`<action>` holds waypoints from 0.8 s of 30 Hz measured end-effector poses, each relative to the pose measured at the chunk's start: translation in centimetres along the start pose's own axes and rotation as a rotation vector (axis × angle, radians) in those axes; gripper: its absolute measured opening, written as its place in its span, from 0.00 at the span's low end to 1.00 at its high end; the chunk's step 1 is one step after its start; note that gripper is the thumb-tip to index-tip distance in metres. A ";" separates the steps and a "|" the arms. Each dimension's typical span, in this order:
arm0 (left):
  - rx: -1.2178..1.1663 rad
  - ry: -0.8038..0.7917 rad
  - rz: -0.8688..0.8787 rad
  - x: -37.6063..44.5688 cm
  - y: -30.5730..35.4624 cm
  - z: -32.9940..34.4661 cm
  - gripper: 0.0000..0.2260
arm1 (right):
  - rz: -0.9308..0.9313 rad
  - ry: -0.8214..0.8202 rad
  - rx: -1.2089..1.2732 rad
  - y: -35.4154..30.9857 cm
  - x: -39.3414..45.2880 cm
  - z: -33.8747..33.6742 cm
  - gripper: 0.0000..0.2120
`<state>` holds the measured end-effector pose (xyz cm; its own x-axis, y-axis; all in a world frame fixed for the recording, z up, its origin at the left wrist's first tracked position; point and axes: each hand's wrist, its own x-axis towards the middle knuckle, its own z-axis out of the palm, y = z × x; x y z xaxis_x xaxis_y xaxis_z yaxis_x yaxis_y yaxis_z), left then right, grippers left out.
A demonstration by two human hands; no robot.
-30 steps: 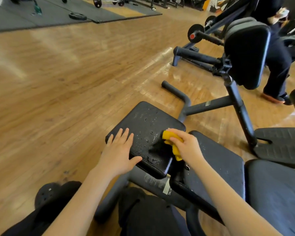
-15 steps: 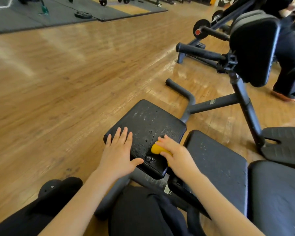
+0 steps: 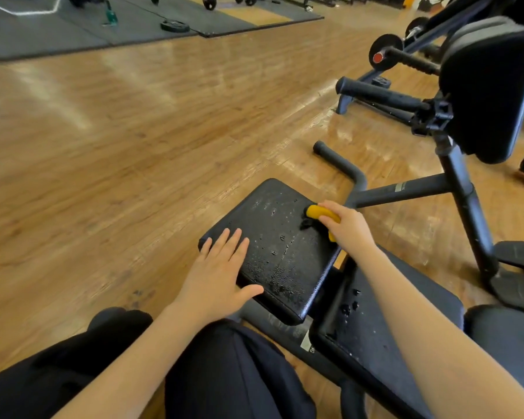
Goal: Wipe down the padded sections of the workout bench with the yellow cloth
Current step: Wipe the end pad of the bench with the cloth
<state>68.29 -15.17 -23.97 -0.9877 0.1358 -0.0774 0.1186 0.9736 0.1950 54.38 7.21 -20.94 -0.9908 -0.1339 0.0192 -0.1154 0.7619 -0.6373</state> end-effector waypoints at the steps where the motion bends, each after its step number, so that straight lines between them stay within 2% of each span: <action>1: -0.008 -0.009 -0.009 -0.1 0.1 -0.2 0.43 | 0.001 -0.012 -0.037 0.3 0.2 0.4 0.15; 4: -0.035 -0.016 -0.008 -0.2 0.2 -0.7 0.39 | -0.029 -0.024 -0.100 0.3 -0.6 1.3 0.18; 7: -0.021 0.000 -0.010 -0.1 0.3 -0.5 0.39 | -0.167 -0.072 -0.163 -0.8 -4.3 2.1 0.18; 11: -0.002 -0.007 -0.004 0.0 0.2 -0.5 0.39 | -0.358 -0.304 -0.233 -3.5 -9.6 3.6 0.20; 13: 0.002 -0.014 -0.004 0.0 0.3 -0.5 0.39 | -0.523 -0.254 -0.293 -4.3 -11.2 3.6 0.20; 15: 0.007 -0.020 0.004 -0.1 0.2 -0.7 0.39 | -0.604 -0.212 -0.256 -2.6 -11.8 3.7 0.16; 16: 0.008 -0.027 0.009 -0.1 0.2 -0.8 0.39 | -0.557 -0.295 -0.162 -1.9 -12.2 3.4 0.16; 18: 0.006 -0.030 0.019 0.0 0.0 -0.8 0.39 | -0.488 -0.285 -0.049 -1.1 -11.9 2.5 0.18; 22: -0.009 -0.049 0.019 0.1 -0.1 -0.8 0.39 | -0.303 0.001 -0.030 -1.7 -6.0 -0.2 0.17; 24: -0.014 -0.051 0.024 0.1 -0.1 -0.8 0.39 | -0.210 0.008 -0.081 -1.6 -2.2 -0.4 0.18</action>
<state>68.10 -15.38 -23.24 -0.9781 0.1683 -0.1226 0.1401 0.9675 0.2106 56.73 6.54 -19.68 -0.9449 -0.2901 0.1518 -0.3243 0.7662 -0.5547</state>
